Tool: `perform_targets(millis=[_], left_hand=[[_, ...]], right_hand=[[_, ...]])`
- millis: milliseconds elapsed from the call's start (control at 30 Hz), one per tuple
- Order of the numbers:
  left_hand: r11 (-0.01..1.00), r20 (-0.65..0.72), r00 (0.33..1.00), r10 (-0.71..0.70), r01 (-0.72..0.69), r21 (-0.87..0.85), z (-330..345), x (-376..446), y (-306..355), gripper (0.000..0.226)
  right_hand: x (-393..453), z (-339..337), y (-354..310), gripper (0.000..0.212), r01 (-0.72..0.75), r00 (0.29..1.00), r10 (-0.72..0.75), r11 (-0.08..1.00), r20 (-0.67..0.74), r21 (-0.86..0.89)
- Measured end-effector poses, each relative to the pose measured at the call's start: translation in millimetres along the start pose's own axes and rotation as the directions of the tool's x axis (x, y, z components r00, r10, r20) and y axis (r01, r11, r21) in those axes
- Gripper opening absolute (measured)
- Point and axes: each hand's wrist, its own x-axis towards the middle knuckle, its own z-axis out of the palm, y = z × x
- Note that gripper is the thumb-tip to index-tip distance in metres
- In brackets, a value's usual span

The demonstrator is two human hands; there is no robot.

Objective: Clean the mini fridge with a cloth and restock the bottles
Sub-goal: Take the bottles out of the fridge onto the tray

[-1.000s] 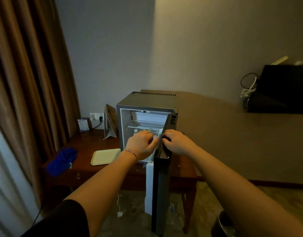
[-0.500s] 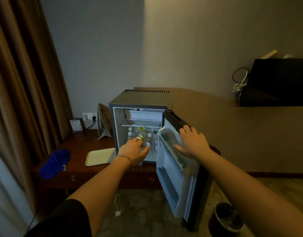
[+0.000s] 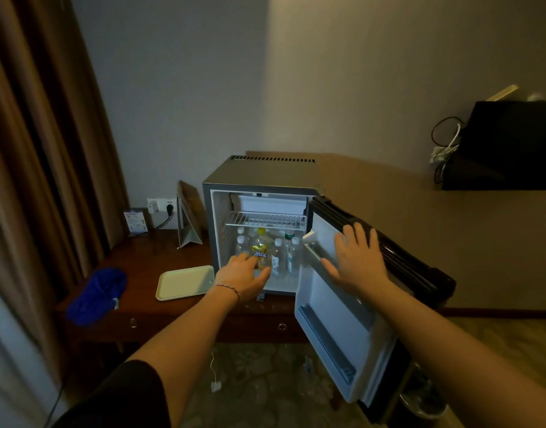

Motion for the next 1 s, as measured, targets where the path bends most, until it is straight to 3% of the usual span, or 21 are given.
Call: perform_targets(millis=[200,567,1000], left_hand=[[1.000,-0.003,1.000,-0.003,0.003,0.021,-11,27,-43,0.053],[0.995,0.032,0.999,0.023,-0.026,0.098,9,84,-114,0.057],[0.995,0.082,0.996,-0.041,0.033,0.095,61,177,-129,0.059]], right_hand=[[39,17,-57,0.054,0.249,0.969,-0.247,0.960,-0.028,0.127],[98,84,-126,0.056,0.046,0.982,-0.098,0.954,0.163,0.296],[192,169,-132,0.054,0.031,0.949,-0.121,0.955,0.292,0.296]])
